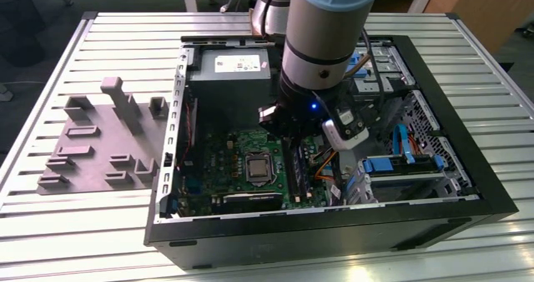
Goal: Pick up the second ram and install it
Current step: 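Insert the second ram into the second slot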
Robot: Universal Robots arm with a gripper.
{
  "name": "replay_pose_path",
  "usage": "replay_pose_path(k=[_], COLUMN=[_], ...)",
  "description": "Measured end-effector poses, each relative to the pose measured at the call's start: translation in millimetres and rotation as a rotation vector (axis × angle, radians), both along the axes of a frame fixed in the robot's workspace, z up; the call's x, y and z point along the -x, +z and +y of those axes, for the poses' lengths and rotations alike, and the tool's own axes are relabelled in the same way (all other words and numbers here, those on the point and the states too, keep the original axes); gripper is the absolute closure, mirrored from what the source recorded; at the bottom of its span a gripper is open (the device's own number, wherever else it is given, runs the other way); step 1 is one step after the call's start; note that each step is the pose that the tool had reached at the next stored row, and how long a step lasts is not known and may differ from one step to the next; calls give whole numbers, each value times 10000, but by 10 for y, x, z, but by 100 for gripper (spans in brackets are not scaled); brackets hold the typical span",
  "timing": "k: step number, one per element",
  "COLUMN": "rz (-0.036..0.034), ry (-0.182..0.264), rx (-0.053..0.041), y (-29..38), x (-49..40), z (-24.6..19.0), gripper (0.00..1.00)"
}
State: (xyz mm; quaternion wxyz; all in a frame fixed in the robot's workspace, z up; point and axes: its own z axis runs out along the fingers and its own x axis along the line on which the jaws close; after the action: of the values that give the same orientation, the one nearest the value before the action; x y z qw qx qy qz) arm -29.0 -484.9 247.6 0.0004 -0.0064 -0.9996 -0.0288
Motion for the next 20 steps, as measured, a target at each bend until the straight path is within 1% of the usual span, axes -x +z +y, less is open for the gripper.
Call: replay_pose_path(k=[11, 13, 18, 20], rz=[-2, 0, 1, 2], ry=[0, -22, -42, -41], rx=[-5, 0, -11, -15], y=[-12, -30, -104, -121], x=[0, 0, 1, 0], z=[1, 0, -3, -7], gripper=[86, 86, 86, 86])
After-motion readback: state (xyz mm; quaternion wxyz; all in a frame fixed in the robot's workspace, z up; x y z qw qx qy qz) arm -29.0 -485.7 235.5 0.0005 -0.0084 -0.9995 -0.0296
